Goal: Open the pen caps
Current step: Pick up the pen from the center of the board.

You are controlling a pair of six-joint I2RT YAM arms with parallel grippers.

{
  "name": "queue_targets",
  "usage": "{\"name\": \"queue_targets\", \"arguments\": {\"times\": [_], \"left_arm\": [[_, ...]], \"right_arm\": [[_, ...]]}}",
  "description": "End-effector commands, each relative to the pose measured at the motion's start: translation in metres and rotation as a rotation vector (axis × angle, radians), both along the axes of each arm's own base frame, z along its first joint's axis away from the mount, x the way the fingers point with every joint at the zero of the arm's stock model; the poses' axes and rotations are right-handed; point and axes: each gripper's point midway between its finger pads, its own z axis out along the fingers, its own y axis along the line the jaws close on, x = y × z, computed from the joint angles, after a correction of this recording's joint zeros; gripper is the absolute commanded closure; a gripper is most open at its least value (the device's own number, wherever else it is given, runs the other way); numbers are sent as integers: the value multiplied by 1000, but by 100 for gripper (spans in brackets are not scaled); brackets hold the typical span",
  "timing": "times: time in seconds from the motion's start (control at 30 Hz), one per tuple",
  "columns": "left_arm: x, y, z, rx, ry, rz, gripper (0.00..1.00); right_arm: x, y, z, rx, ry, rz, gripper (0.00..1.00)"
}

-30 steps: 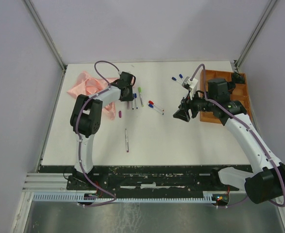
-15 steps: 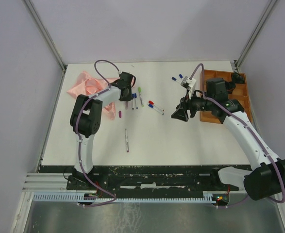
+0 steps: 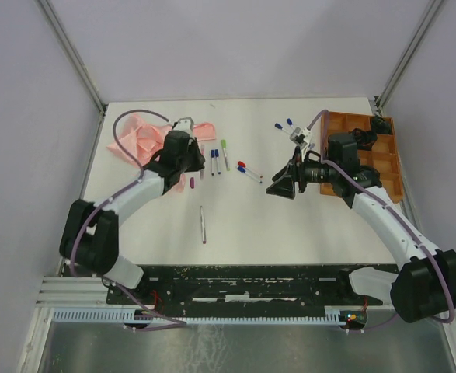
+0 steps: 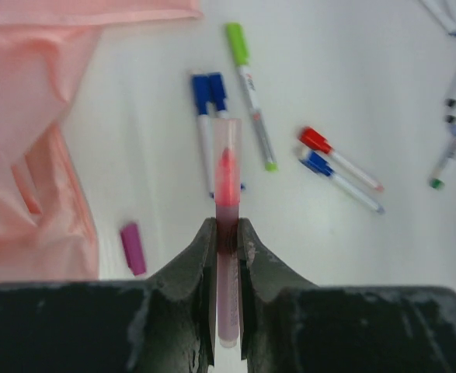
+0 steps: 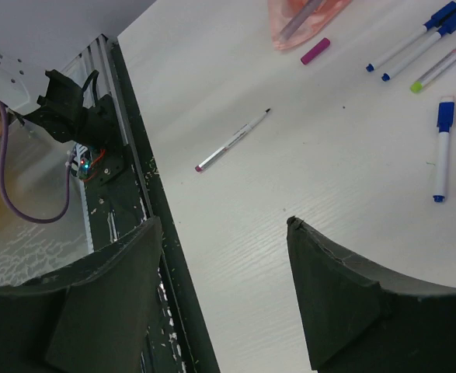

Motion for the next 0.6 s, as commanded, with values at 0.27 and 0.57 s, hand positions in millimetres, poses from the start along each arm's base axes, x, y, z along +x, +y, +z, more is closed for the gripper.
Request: {"name": "queue_targets", "arguments": {"times": [0.27,0.57], "left_arm": [[-152,-76,150,-699,-602,-310,97],[-190,-80,181,-869,-762,-323,97]], "right_arm": [[-20,19,58,259,-84,99,14],[-43,36,60,276,-95,213,13]]}}
